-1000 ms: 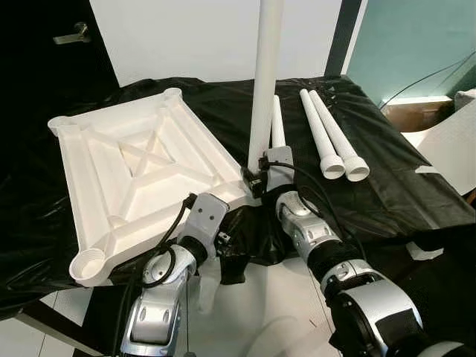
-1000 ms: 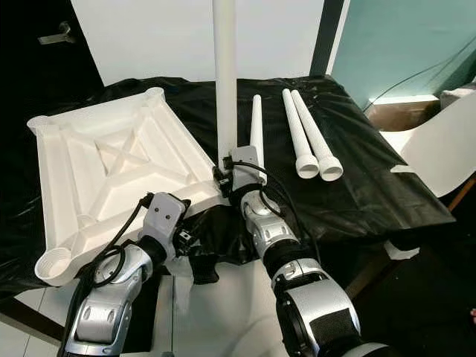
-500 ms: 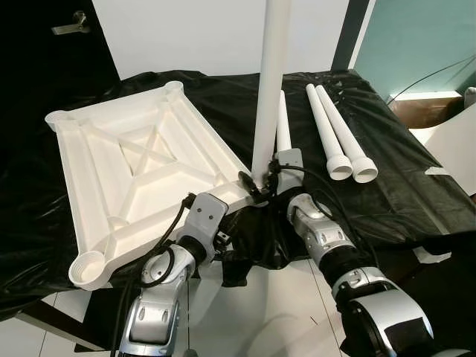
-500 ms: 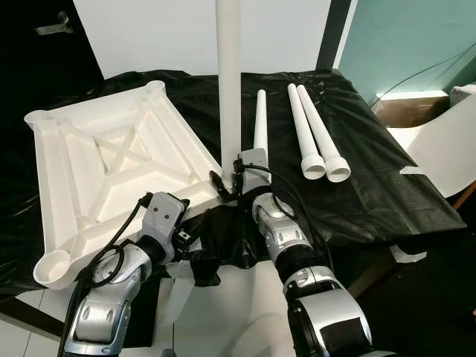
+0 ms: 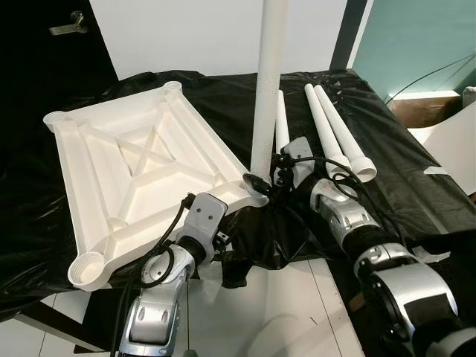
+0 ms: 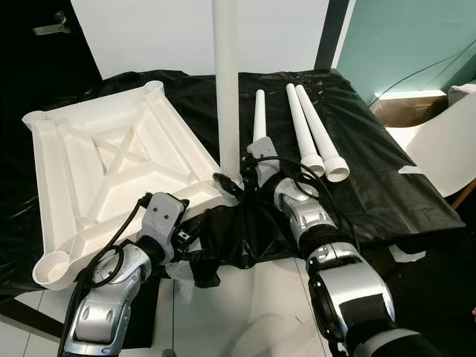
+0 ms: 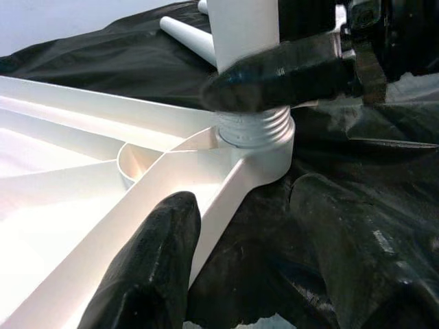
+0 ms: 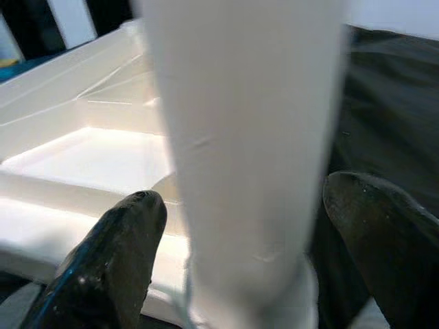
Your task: Building children table
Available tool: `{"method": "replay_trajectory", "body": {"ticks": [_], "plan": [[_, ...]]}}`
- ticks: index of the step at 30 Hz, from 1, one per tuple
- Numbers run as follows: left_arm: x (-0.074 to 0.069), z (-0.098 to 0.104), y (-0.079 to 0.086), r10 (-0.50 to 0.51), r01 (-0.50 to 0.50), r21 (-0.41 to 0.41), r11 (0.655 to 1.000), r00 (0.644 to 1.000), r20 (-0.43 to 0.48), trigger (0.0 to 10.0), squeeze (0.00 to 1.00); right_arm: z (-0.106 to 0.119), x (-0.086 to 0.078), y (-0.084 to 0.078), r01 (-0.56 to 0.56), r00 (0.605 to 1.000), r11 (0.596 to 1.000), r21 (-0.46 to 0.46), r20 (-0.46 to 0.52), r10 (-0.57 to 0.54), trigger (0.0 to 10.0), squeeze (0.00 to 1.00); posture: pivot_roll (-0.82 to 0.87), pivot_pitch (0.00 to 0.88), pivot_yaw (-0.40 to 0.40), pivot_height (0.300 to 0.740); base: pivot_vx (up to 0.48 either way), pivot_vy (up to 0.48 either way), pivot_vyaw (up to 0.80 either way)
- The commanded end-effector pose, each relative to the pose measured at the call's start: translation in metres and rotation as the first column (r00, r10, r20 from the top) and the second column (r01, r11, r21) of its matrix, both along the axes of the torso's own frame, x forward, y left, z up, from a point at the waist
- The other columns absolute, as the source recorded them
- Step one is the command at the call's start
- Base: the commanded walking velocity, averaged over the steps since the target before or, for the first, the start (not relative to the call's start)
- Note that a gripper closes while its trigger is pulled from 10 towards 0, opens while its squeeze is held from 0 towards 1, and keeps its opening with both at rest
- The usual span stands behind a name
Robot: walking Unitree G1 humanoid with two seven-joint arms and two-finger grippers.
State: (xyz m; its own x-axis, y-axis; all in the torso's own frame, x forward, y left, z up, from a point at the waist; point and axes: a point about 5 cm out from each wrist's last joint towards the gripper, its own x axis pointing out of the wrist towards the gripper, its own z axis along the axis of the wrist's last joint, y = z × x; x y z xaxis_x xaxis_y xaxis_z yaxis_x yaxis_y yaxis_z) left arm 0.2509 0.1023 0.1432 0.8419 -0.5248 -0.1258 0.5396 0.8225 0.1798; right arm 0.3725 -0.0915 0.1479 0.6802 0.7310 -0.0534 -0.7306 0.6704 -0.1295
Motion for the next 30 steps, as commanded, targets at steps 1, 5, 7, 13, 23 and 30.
{"method": "replay_trajectory", "body": {"ticks": [1,5,7,13,23,30], "plan": [[0.002,0.002,0.004,0.095,-0.095,0.006,0.995,0.995,0.024,10.0,0.0,0.001,0.001,0.002,-0.027,1.0,0.999,-0.042,0.003,0.027,10.0,0.0,0.12,0.0,-0.029,0.74,0.0,0.0,0.0],[0.003,0.002,0.004,0.094,-0.095,0.012,0.995,0.995,0.03,10.0,0.0,0.004,0.004,0.003,-0.049,0.999,0.994,-0.093,-0.002,0.049,0.0,0.0,0.12,0.0,-0.032,0.74,0.0,0.0,0.0],[0.003,0.002,0.004,0.095,-0.095,0.012,0.995,0.995,0.031,10.0,0.0,0.004,0.005,0.003,-0.05,0.999,0.994,-0.094,-0.005,0.05,0.0,0.0,0.12,0.0,-0.032,0.74,0.0,0.0,0.0],[0.002,0.002,0.005,0.105,-0.105,0.012,0.994,0.994,0.029,10.0,0.0,-0.003,0.006,-0.002,0.0,1.0,0.99,-0.139,-0.025,-0.004,0.0,0.0,0.14,0.0,-0.046,0.74,0.0,0.0,0.0],[0.001,0.0,0.004,0.107,-0.107,0.011,0.994,0.994,0.023,10.0,0.0,-0.022,0.004,0.004,0.214,0.968,0.975,-0.063,-0.117,-0.22,0.0,0.0,0.13,0.0,-0.049,0.74,0.0,0.0,0.0],[0.0,-0.002,0.002,0.094,-0.094,0.013,0.995,0.995,0.014,10.0,0.0,-0.033,-0.004,0.018,0.44,0.889,0.898,-0.012,-0.134,-0.437,0.0,0.0,0.13,0.0,-0.048,0.74,0.0,0.0,0.0]]}}
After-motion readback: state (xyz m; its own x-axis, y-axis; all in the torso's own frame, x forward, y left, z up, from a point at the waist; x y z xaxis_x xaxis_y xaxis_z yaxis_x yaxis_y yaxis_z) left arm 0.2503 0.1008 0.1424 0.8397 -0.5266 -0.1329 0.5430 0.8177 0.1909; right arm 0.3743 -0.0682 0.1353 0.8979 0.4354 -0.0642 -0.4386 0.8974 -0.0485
